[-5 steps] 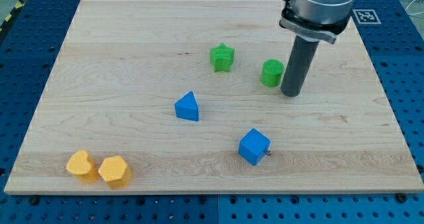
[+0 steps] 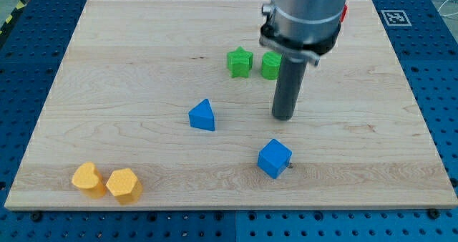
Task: Push the blue triangle towards top left
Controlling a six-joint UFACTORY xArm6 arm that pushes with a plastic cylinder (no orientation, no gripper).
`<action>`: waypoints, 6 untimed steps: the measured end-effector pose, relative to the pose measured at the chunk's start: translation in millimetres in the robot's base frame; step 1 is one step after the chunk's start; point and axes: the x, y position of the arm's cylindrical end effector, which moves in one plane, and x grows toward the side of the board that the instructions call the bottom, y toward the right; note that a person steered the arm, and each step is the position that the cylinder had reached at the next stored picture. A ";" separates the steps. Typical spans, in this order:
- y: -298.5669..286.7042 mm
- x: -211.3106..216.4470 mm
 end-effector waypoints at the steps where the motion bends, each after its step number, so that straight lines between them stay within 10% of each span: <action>1: -32.6 13.0; 6: -196.7 -11.3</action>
